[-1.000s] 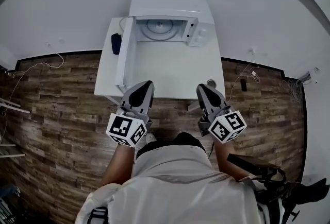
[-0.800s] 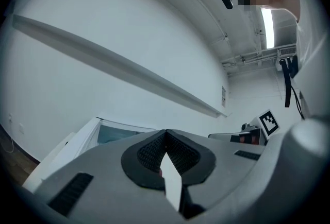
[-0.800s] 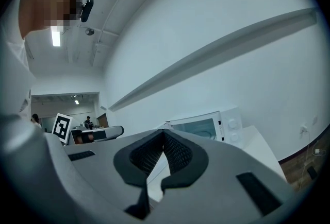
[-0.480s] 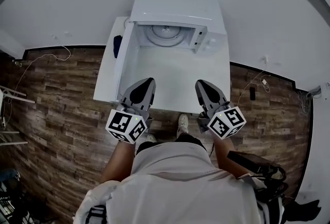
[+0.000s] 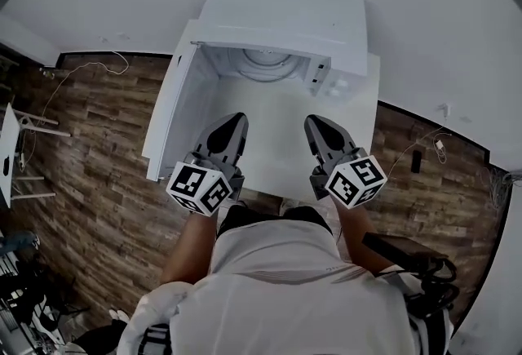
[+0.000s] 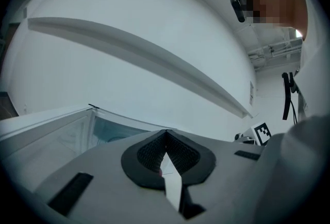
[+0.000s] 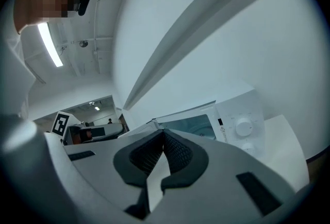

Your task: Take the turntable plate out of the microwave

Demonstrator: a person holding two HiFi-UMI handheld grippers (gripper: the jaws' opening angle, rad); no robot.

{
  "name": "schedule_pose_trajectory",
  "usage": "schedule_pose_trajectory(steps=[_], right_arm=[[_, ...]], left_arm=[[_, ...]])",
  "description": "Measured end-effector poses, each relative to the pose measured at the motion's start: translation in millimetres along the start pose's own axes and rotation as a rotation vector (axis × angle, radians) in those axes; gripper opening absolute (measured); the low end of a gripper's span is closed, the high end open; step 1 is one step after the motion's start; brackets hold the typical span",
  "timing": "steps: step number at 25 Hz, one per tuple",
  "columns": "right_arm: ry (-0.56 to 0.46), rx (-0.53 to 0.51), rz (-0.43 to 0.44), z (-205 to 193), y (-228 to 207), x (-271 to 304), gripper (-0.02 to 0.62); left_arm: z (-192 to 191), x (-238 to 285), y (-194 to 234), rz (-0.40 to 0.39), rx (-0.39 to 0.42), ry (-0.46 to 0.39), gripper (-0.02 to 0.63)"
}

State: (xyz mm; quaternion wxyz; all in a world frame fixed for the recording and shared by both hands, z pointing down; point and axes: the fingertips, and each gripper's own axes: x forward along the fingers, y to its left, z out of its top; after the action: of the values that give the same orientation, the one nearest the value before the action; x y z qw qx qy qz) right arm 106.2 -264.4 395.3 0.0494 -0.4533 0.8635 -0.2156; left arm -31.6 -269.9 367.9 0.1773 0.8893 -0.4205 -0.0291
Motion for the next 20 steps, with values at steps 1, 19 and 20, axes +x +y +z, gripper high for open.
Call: schedule_pose_trajectory(steps=[1,19,20], right_arm=[[0.012,0.008,0.009,-4,-5,7,0.003],[0.027,0.823,-0.065,-126,-108,142,0.052],[0.027,0.871,-0.074,-134,-117,151,0.063]], left_arm=[[-3,6,4,0.007,-0.016,0.0,0.011],[-141,116,144,0.062,-0.883,0.04,0.031],[-149,124,153,0.062,-0.922,0.04,0.041]])
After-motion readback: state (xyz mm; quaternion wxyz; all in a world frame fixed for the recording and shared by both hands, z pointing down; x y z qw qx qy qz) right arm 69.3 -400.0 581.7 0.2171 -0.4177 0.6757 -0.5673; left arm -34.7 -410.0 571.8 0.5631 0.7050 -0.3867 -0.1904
